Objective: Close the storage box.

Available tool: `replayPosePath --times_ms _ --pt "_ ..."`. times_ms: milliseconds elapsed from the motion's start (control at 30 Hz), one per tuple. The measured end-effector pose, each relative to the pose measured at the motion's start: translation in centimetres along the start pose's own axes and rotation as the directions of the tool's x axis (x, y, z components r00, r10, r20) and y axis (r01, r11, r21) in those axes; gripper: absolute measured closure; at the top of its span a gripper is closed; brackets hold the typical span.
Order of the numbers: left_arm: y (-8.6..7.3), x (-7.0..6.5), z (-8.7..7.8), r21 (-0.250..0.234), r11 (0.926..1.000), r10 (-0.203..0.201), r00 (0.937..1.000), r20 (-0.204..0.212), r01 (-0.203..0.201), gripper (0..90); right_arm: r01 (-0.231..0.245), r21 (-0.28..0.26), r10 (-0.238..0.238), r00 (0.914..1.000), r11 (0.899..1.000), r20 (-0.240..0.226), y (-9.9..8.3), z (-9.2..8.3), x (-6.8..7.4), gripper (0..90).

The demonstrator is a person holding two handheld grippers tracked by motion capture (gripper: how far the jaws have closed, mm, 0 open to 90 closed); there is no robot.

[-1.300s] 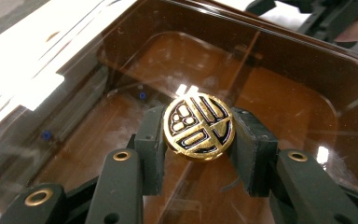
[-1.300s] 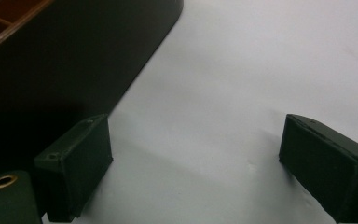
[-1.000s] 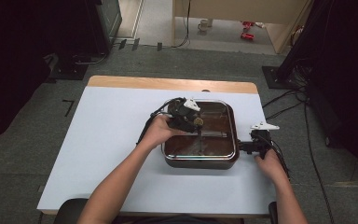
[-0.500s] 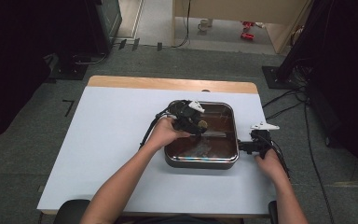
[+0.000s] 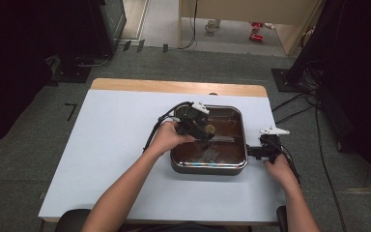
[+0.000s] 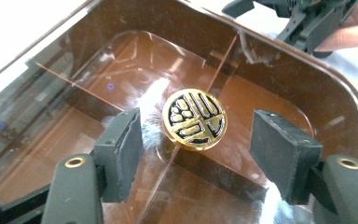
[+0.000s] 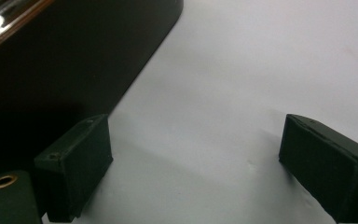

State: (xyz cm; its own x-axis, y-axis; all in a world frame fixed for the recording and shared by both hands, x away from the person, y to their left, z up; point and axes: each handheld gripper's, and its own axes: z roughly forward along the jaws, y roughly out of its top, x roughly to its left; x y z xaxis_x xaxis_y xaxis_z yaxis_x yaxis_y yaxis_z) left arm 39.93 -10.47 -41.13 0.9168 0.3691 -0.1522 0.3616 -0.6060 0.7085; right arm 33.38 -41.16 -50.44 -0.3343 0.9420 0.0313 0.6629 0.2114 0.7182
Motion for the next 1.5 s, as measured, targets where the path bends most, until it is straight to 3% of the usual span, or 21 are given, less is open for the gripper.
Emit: replayPosePath --times_ms 67,133,267,533,700,1033,1500 --pt "-0.1 -0.2 -0.4 -0.004 0.9998 0.019 0.9995 -0.025 -0.019 34.0 0.0 -0.001 0.0 1.0 1.0 0.0 0.0 0.0 0.0 8.8" --pt "-0.2 -0.3 -0.7 0.004 0.9997 0.026 0.9994 -0.021 -0.026 28.2 0.001 -0.002 -0.001 1.0 1.0 0.0 0.0 0.0 0.0 8.8" --pt "-1.0 0.1 -1.7 -0.012 0.9994 -0.033 0.9994 -0.003 0.033 27.5 -0.001 -0.001 0.001 1.0 1.0 0.0 0.0 0.0 0.0 8.8" --pt "-2.3 0.2 -4.0 -0.031 0.9981 -0.054 0.9972 -0.051 0.052 27.0 -0.003 0.0 0.003 1.0 1.0 -0.001 0.0 0.0 0.0 8.8" --pt "-3.9 0.6 -6.0 -0.076 0.9925 -0.103 0.9908 -0.088 0.096 26.2 -0.002 -0.001 0.002 1.0 1.0 -0.001 0.0 0.0 0.0 8.7" --pt "-6.2 0.7 -8.1 -0.112 0.9859 -0.139 0.9807 -0.138 0.124 25.8 -0.003 -0.002 0.003 1.0 1.0 -0.001 0.0 0.0 0.0 8.7" --pt "-9.1 0.3 -10.1 -0.116 0.9844 -0.153 0.9687 -0.196 0.132 23.9 -0.002 -0.002 0.002 1.0 1.0 -0.001 0.0 0.0 0.0 8.7"
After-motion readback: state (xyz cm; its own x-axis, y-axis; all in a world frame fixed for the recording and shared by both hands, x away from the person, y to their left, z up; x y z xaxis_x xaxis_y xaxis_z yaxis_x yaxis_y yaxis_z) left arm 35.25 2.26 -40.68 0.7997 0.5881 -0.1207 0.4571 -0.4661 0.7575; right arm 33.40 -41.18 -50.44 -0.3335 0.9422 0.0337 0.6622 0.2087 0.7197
